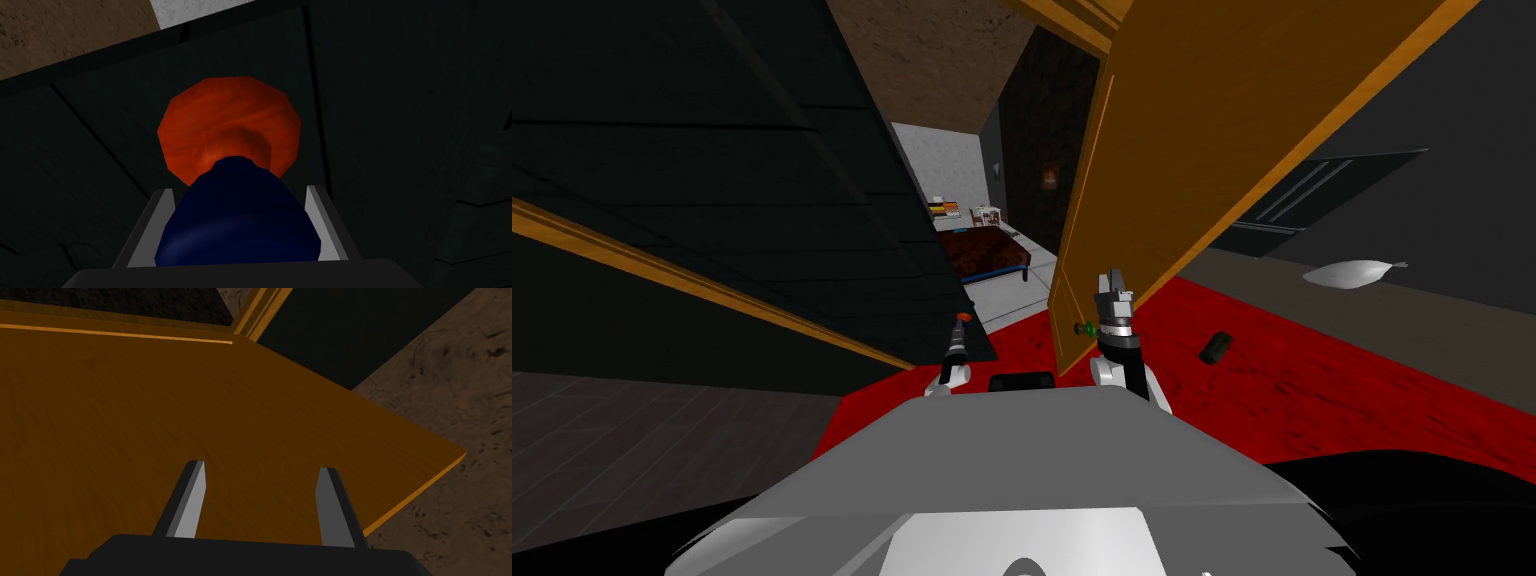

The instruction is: Pull the door open

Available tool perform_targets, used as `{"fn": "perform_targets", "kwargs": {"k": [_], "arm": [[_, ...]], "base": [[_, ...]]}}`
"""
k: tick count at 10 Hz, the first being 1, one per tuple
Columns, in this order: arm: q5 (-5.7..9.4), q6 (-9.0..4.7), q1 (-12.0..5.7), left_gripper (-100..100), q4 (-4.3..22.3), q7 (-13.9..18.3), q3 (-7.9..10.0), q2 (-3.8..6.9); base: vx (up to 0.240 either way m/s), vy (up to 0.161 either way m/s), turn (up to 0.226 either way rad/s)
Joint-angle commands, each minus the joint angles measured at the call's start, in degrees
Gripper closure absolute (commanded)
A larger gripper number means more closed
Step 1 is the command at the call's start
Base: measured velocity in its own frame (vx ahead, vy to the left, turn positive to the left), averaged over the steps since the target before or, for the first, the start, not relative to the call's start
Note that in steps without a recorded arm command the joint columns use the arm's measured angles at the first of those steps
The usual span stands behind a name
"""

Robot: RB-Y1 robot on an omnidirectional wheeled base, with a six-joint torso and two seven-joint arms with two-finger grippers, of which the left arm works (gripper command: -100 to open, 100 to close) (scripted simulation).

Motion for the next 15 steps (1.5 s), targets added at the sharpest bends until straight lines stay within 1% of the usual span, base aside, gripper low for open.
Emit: {"fn": "perform_targets", "kwargs": {"k": [1,2,3,4,5,6,8,9,11,12,14,15], "arm": [[0.32,-0.24,0.08,100,0.47,2.86,0.06,0.25],[0.55,-0.30,0.10,100,0.55,4.25,0.09,0.47],[0.55,-0.30,0.10,100,0.55,5.04,0.09,0.47],[0.79,-0.36,0.13,100,0.64,7.09,0.11,0.68],[1.02,-0.41,0.15,100,0.72,8.48,0.13,0.90],[1.02,-0.41,0.15,100,0.72,9.30,0.13,0.90],[1.49,-0.53,0.19,100,0.89,12.85,0.17,1.32],[1.49,-0.53,0.19,100,0.89,13.55,0.17,1.32],[1.95,-0.64,0.24,100,1.06,17.08,0.22,1.73],[1.95,-0.64,0.24,100,1.06,17.81,0.22,1.73],[2.42,-0.75,0.28,100,1.23,21.49,0.26,2.14],[2.42,-0.75,0.28,100,1.23,22.06,0.26,2.14]], "base": [[-0.023,0.000,-0.050],[-0.026,-0.003,-0.076],[-0.018,0.001,-0.022],[-0.016,-0.003,-0.039],[-0.025,-0.003,-0.071],[-0.020,-0.003,-0.032],[-0.020,-0.001,-0.057],[-0.017,-0.002,-0.030],[-0.016,-0.005,-0.058],[-0.010,-0.001,-0.024],[-0.010,-0.003,-0.053],[-0.009,-0.001,-0.027]]}}
